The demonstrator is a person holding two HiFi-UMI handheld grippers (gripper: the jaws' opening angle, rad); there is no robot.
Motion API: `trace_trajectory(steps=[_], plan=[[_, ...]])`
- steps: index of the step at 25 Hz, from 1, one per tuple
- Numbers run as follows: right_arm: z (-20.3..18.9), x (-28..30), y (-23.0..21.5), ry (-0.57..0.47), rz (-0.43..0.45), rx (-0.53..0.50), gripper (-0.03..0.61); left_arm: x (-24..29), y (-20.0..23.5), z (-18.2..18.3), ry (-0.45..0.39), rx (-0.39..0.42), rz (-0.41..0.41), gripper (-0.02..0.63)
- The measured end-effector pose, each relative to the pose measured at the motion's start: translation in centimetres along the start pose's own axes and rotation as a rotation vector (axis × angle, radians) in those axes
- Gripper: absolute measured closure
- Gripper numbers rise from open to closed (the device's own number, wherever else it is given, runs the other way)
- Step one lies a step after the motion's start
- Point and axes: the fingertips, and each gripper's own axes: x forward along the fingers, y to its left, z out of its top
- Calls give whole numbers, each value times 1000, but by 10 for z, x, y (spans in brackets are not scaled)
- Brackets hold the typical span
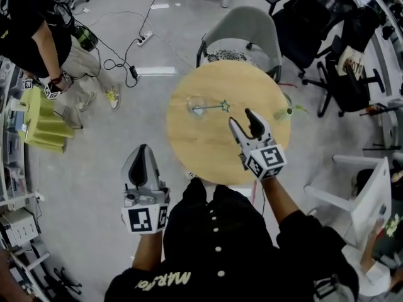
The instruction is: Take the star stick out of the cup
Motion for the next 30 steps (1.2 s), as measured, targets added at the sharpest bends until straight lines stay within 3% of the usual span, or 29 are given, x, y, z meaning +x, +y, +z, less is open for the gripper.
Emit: trace_trajectory(steps=[13,18,24,30], plan=[[-71,84,-15,131,-2,153,375,14,26,-44,73,-49,19,617],[-82,96,-13,122,-3,198,461,14,38,-55,88,-60,36,617],[-85,100,-10,123,-21,176,557,10,49,-58,95,-61,54,617],[-80,97,-7,120,-20,146,561,7,47,-50,79,-53,48,617]])
